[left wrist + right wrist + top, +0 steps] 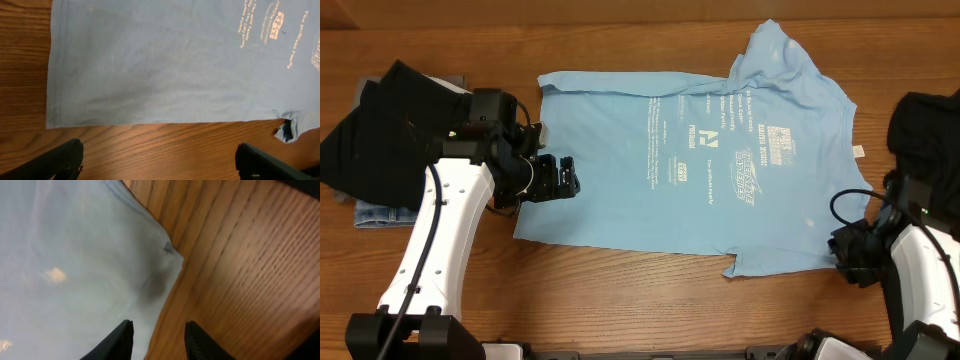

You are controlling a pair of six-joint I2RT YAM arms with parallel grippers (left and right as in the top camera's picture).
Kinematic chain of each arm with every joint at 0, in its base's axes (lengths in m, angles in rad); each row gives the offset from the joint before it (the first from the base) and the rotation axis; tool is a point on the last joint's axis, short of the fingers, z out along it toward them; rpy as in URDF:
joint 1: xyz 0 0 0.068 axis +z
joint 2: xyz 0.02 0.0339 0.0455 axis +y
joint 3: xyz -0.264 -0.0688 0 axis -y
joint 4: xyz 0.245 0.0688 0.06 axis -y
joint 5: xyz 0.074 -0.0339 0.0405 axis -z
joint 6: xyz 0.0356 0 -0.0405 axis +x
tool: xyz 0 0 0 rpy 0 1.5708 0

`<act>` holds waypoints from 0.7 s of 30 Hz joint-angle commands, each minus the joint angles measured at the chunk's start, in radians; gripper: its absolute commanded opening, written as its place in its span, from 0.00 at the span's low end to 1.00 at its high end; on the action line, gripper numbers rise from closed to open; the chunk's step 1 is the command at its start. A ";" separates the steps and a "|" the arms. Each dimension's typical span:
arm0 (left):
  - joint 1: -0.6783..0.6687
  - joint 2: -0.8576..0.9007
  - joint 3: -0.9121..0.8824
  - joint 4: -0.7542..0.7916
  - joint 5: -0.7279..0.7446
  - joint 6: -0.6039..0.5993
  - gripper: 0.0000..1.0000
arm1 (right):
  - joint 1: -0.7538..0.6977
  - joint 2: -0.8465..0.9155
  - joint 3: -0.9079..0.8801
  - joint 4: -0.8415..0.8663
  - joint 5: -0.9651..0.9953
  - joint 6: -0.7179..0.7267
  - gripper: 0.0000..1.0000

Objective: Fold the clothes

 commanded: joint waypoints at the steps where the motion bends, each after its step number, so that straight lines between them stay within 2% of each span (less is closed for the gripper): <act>1: 0.001 -0.003 0.002 -0.003 -0.006 0.019 1.00 | -0.003 -0.002 -0.054 0.034 0.033 0.012 0.42; 3: 0.001 -0.003 0.002 -0.005 -0.006 0.019 1.00 | -0.003 -0.002 -0.084 0.060 0.032 0.012 0.58; 4: 0.001 -0.003 0.002 -0.006 -0.006 0.019 1.00 | -0.003 -0.002 -0.094 0.067 0.032 0.012 0.60; 13: 0.001 -0.003 0.002 -0.014 -0.007 0.019 1.00 | -0.003 -0.002 -0.126 0.083 0.024 -0.049 0.60; 16: 0.001 -0.003 0.002 -0.013 -0.023 0.019 1.00 | -0.003 -0.002 -0.126 0.097 0.024 -0.048 0.66; 21: 0.001 -0.003 0.002 -0.014 -0.059 0.010 1.00 | -0.003 -0.002 -0.127 0.129 0.012 -0.050 0.67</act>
